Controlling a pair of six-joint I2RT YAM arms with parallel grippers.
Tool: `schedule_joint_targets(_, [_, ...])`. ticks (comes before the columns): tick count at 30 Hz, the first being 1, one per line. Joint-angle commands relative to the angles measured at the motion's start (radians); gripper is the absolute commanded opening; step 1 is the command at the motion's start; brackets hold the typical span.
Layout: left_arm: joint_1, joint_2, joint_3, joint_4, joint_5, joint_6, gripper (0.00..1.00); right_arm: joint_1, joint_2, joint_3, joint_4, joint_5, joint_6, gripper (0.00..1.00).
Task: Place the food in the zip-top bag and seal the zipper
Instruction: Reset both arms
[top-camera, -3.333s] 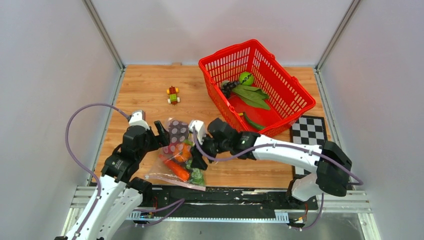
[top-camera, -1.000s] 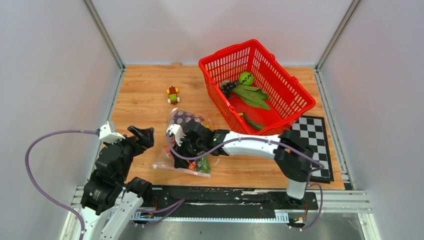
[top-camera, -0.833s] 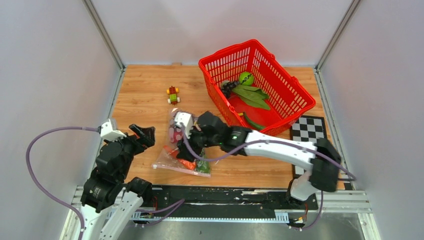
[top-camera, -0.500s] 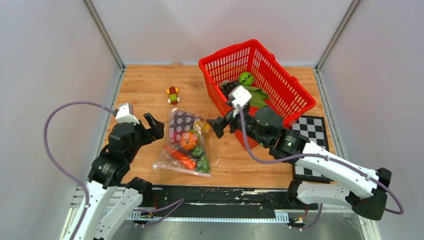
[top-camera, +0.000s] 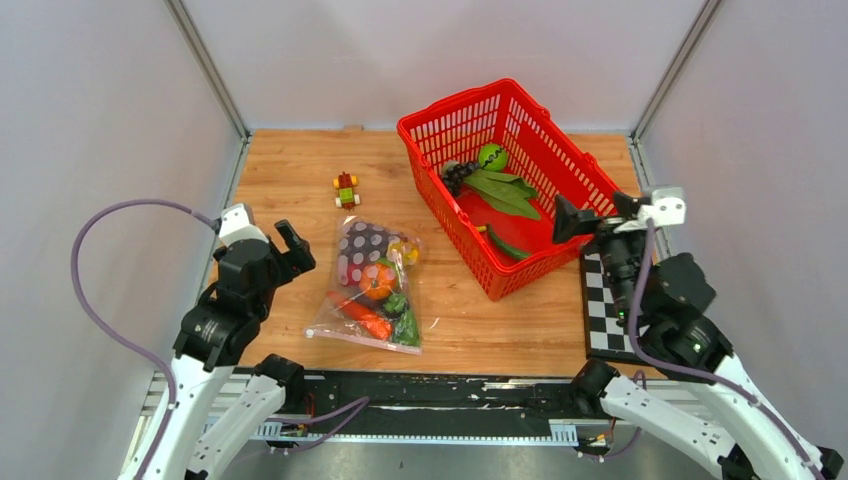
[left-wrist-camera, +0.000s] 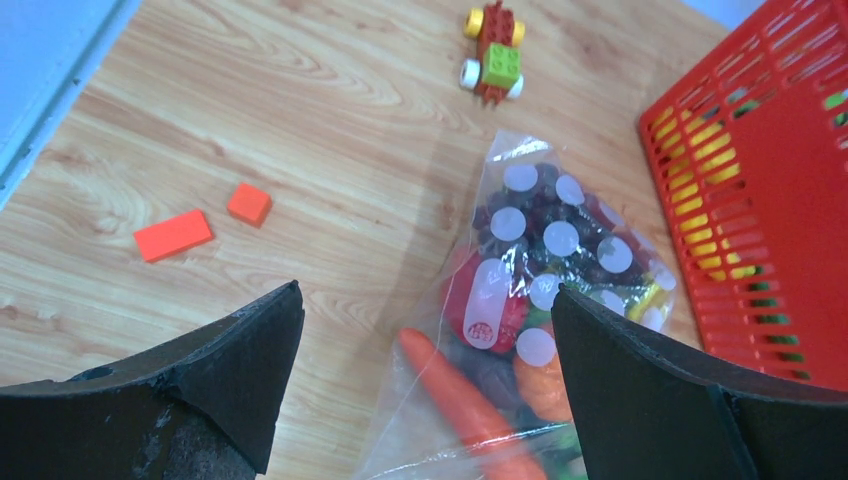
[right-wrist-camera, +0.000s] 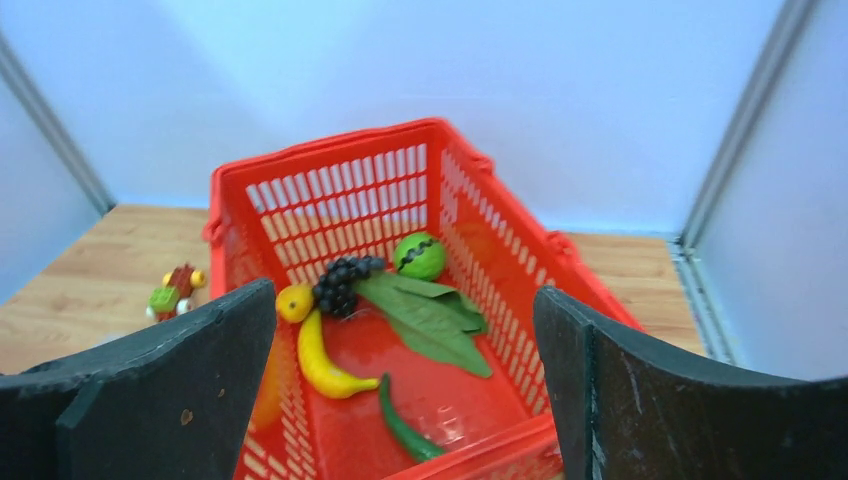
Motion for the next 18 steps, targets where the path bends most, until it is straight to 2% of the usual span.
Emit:
schedule_joint_targets(1, [-0.001,-0.066,-0.014,0.043,-0.071,-0.014,1.00,-0.017,0.009,0.065,-0.118,0.130,-0.070,1.00])
schedule_joint_targets(5, [-0.001,-0.071,-0.014,0.055,-0.063,-0.004,1.00,-0.065,0.101,0.137,-0.285,0.204,-0.042,1.00])
schedule_joint_targets(7, [-0.001,-0.057,-0.008,0.049,-0.061,0.008,1.00,-0.193,0.146,0.169,-0.346,0.127,-0.005,1.00])
schedule_joint_targets(9, [-0.001,-0.047,0.000,0.047,-0.061,0.012,1.00,-0.371,0.179,0.211,-0.406,-0.109,0.054,1.00])
schedule_joint_targets(12, [-0.001,-0.039,0.004,0.058,-0.055,0.027,1.00,-0.669,0.245,0.241,-0.471,-0.541,0.122,1.00])
schedule_joint_targets(14, [-0.001,-0.041,0.003,0.067,-0.050,0.039,1.00,-0.746,0.268,0.254,-0.502,-0.604,0.210,1.00])
schedule_joint_targets(18, [-0.002,-0.046,0.002,0.066,-0.056,0.057,1.00,-0.754,0.135,0.139,-0.328,-0.673,0.277,1.00])
